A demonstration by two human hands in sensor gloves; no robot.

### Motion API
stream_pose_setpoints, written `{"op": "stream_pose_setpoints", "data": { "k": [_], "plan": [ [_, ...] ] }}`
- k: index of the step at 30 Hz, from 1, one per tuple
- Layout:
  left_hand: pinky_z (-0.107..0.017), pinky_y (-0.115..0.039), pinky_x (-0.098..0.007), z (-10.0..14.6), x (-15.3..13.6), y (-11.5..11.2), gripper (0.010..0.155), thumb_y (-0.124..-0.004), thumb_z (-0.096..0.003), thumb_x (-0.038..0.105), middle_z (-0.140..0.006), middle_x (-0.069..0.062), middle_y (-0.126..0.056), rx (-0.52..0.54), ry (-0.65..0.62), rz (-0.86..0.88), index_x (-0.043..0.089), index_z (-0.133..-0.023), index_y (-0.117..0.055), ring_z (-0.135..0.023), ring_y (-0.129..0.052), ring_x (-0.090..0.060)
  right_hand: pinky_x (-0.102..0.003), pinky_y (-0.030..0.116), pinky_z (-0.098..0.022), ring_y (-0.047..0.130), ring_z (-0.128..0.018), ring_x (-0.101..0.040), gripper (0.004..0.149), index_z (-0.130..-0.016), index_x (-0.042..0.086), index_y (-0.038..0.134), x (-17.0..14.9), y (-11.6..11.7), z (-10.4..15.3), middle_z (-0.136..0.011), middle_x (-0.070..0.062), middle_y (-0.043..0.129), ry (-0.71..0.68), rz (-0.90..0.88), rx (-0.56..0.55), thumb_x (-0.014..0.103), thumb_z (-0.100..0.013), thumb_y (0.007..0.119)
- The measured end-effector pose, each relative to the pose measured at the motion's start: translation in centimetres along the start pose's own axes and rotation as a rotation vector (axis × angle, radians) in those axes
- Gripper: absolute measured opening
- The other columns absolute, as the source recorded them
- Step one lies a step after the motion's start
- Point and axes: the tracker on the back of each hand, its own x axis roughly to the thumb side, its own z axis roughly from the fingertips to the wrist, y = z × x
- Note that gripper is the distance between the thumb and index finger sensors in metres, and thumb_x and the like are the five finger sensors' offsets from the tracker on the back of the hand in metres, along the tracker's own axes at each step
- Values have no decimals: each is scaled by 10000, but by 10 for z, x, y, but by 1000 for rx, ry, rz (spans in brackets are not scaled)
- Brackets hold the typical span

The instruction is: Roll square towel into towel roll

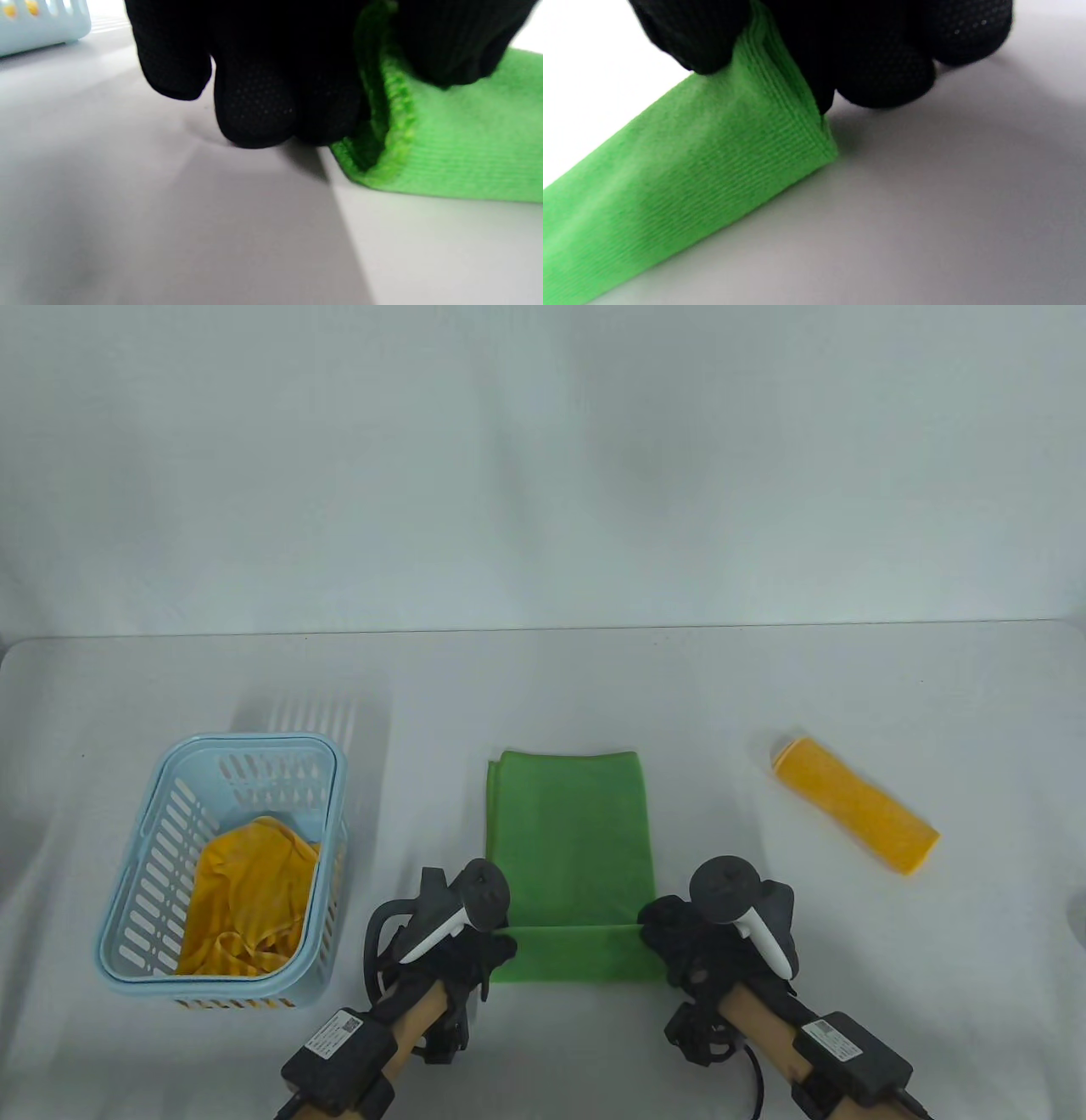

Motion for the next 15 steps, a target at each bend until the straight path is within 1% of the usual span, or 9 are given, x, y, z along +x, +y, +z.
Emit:
{"op": "stream_pose_setpoints", "data": {
  "k": [4, 8, 12, 15],
  "plan": [
    [-646, -758, -471, -1, -3, -1, 544, -778, -349, 544, -725, 112, -955, 7, 27, 11, 341, -853, -807, -589, -1007, -152, -474, 775, -447, 940, -504, -234, 482, -785, 319, 795, -1, -3, 0, -615, 37, 972, 1, 3, -22, 472, -328, 790],
    [-653, -751, -477, -1, -9, 1, 575, -774, -352, 545, -763, 103, -944, 18, 43, 25, 336, -887, -790, -617, -1002, -161, -492, 754, -494, 925, -571, -253, 527, -823, 322, 762, -5, -10, -1, -690, 30, 949, 20, -41, -28, 486, -324, 792],
    [-660, -745, -485, -1, -13, 4, 610, -769, -353, 550, -818, 93, -926, 30, 54, 36, 331, -922, -762, -659, -995, -173, -513, 738, -529, 917, -622, -268, 555, -844, 317, 745, -6, -15, 0, -731, 20, 936, 22, -55, -38, 493, -320, 796],
    [-663, -743, -491, 2, -14, 7, 637, -770, -346, 561, -859, 81, -916, 56, 51, 21, 326, -938, -754, -703, -994, -187, -521, 732, -543, 913, -655, -272, 571, -855, 322, 733, -3, -18, 3, -757, 21, 926, -3, -20, -62, 500, -317, 798]
  ]
}}
